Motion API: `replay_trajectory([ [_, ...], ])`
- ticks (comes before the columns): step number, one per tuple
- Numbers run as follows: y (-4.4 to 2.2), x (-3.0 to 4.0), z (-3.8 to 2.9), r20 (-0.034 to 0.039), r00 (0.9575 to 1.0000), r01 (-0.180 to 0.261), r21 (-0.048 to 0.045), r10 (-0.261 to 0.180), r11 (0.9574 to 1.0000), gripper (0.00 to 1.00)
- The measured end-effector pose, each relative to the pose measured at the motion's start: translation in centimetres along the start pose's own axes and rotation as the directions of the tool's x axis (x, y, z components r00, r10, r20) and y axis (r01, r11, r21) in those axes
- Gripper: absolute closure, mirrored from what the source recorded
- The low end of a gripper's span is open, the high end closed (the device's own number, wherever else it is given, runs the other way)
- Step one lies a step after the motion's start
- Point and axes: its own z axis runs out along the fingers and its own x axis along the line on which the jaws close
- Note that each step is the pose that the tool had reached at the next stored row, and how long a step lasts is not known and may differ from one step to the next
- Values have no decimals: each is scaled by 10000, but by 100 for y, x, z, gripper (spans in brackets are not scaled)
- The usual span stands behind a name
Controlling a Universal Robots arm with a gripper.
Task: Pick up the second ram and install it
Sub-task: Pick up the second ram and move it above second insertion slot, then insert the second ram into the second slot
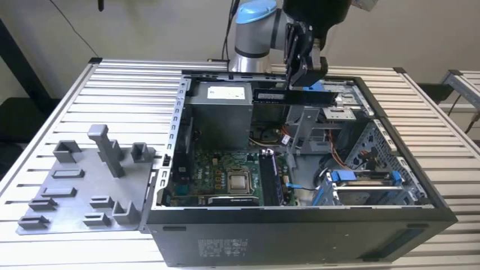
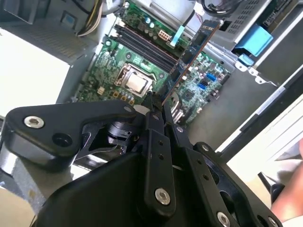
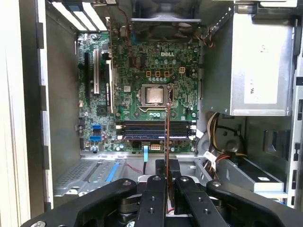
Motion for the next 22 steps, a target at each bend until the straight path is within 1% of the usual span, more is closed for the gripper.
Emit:
replay_trajectory([
  [7,0,-209,2,1,10000,0,1,0,10000,86],
  [11,1,-302,2,0,10000,0,0,0,10000,86],
  [13,1,-316,2,-1,10000,0,0,0,10000,86],
  [22,1,-321,2,0,10000,0,0,0,10000,86],
])
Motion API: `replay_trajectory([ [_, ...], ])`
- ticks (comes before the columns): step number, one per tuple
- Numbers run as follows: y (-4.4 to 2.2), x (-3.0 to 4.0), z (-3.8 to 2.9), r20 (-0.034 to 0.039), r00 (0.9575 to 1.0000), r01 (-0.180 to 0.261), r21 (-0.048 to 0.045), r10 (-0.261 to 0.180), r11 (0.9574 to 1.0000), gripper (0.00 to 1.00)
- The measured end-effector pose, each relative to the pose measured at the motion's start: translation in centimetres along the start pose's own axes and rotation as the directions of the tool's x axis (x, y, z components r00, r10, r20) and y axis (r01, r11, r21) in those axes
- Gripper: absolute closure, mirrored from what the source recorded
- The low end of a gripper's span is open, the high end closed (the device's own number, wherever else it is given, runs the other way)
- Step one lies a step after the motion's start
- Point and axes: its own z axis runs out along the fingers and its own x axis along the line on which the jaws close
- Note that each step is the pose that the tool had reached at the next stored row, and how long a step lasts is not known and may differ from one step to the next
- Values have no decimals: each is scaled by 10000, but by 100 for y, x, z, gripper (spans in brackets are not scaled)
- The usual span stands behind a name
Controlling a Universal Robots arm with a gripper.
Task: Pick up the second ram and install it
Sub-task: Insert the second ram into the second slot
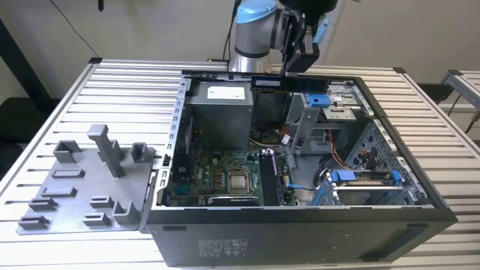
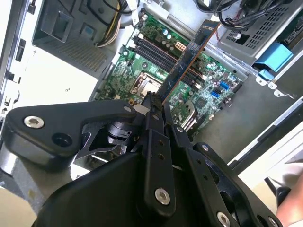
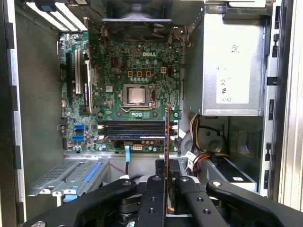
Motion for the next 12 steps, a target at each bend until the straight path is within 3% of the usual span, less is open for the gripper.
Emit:
replay_trajectory([
  [7,0,-1,0,1,10000,-73,0,73,10000,86],
  [12,0,-1,2,4,9988,-492,3,492,9988,86],
])
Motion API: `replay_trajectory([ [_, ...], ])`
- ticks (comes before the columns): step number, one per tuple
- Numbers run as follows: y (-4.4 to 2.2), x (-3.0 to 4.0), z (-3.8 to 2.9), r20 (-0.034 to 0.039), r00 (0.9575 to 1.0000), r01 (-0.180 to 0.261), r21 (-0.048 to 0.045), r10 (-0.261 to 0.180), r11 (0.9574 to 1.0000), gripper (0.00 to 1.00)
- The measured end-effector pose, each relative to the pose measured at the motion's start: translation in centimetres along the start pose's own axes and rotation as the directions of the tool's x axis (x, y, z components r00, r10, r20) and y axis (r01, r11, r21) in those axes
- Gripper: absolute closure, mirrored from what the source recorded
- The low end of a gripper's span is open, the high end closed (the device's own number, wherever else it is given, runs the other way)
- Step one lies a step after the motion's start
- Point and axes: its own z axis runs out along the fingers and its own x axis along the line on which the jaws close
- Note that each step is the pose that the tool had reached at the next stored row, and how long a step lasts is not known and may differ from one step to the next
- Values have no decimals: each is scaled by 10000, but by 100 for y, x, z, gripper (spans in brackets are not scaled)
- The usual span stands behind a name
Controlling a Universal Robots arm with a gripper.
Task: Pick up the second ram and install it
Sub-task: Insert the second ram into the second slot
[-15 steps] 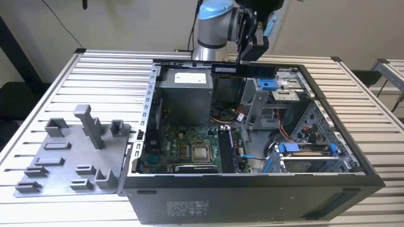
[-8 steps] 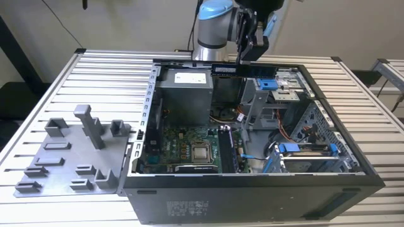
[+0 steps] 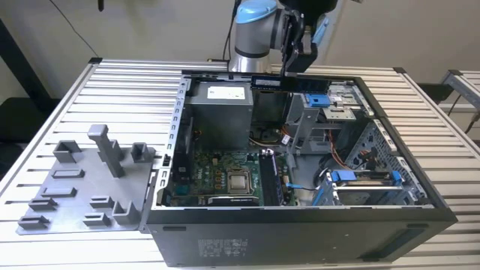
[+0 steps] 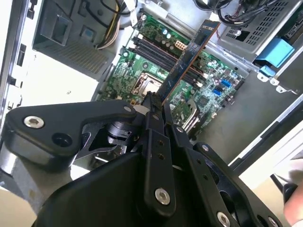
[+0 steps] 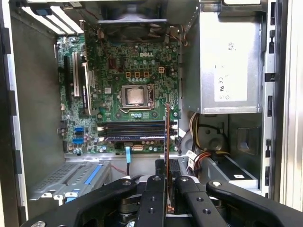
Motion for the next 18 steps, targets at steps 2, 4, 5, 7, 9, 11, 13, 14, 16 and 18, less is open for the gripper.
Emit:
replay_trajectory([
  [2,0,0,2,4,9997,-230,2,230,9997,86],
  [4,0,1,3,6,9989,-462,4,462,9989,86],
  [5,0,1,4,8,9984,-570,4,570,9984,86],
  [7,0,2,5,10,9968,-800,6,800,9968,86],
  [9,0,2,7,12,9944,-1053,7,1053,9944,86],
  [11,0,2,9,16,9913,-1319,9,1319,9913,86],
  [13,0,2,11,18,9872,-1595,10,1595,9872,86],
  [14,0,2,12,20,9848,-1736,11,1736,9848,86],
  [16,0,3,15,23,9791,-2035,12,2035,9791,86],
  [18,0,3,17,26,9724,-2331,14,2331,9724,86],
])
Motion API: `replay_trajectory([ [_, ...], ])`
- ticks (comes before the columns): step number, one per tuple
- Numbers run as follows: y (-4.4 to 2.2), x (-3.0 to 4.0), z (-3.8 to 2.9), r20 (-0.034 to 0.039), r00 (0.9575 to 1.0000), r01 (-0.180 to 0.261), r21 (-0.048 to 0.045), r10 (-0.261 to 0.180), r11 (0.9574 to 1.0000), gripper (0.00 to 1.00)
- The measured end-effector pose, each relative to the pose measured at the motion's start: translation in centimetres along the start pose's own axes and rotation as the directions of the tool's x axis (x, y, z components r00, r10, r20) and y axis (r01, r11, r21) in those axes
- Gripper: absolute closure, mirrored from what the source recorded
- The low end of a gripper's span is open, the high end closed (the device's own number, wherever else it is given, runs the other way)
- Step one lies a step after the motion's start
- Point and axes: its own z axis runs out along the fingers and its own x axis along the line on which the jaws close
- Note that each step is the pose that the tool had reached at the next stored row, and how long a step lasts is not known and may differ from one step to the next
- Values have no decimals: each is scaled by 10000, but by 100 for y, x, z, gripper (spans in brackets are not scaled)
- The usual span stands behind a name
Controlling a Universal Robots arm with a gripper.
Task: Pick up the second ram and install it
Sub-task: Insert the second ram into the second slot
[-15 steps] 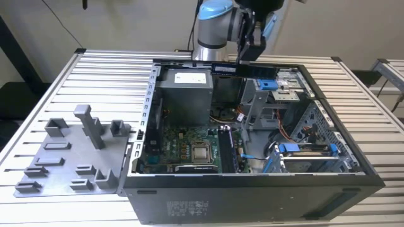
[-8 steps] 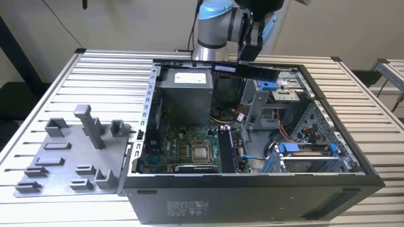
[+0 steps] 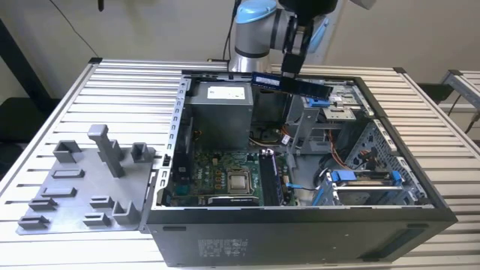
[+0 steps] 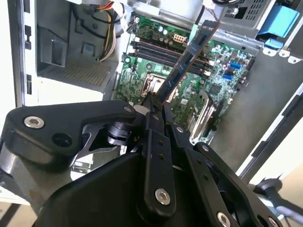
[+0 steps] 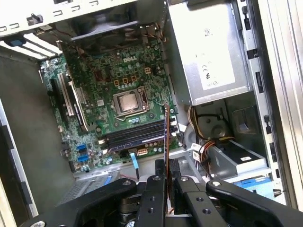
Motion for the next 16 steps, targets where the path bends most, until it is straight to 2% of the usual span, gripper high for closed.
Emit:
replay_trajectory([
  [5,0,0,5,9,9971,-766,5,766,9971,86],
  [9,0,0,10,16,9904,-1385,9,1385,9904,86],
  [13,0,0,15,22,9795,-2013,12,2013,9795,86],
  [16,0,0,19,28,9684,-2496,14,2495,9684,86],
])
